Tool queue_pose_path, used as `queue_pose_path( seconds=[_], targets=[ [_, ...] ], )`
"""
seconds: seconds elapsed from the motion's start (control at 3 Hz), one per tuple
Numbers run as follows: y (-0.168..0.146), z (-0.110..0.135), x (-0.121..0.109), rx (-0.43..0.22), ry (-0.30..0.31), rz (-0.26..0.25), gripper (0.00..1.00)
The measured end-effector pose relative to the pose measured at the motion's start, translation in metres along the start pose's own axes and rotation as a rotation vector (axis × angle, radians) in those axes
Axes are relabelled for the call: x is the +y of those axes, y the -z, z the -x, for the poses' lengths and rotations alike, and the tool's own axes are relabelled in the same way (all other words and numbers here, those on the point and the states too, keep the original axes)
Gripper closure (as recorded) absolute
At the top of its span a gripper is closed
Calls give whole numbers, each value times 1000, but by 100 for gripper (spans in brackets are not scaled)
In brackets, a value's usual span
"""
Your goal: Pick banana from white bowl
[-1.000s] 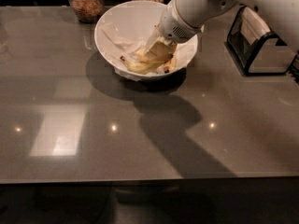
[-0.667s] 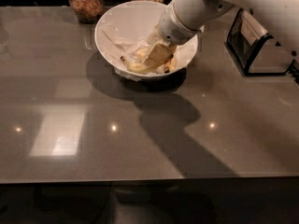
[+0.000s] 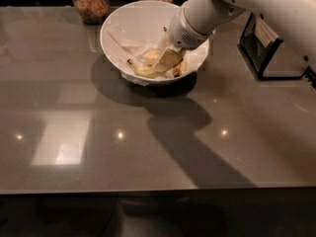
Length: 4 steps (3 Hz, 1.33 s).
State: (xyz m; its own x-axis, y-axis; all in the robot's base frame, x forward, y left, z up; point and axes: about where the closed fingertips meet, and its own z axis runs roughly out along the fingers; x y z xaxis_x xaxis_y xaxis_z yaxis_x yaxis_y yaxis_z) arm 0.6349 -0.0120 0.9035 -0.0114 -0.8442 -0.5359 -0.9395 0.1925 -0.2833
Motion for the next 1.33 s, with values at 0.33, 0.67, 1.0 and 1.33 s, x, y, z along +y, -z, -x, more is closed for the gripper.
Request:
queue_pose_path(
  seconds=[0.33,0.67,1.0,1.33],
  targets=[
    [-5,-11,-4,32,-3,-8,47],
    [-8,-17,-6,54,-3,-12,64],
    [-7,-14,-5,63,1,-23,87],
    [-3,-5,-3,46,1,-33,100]
  ],
)
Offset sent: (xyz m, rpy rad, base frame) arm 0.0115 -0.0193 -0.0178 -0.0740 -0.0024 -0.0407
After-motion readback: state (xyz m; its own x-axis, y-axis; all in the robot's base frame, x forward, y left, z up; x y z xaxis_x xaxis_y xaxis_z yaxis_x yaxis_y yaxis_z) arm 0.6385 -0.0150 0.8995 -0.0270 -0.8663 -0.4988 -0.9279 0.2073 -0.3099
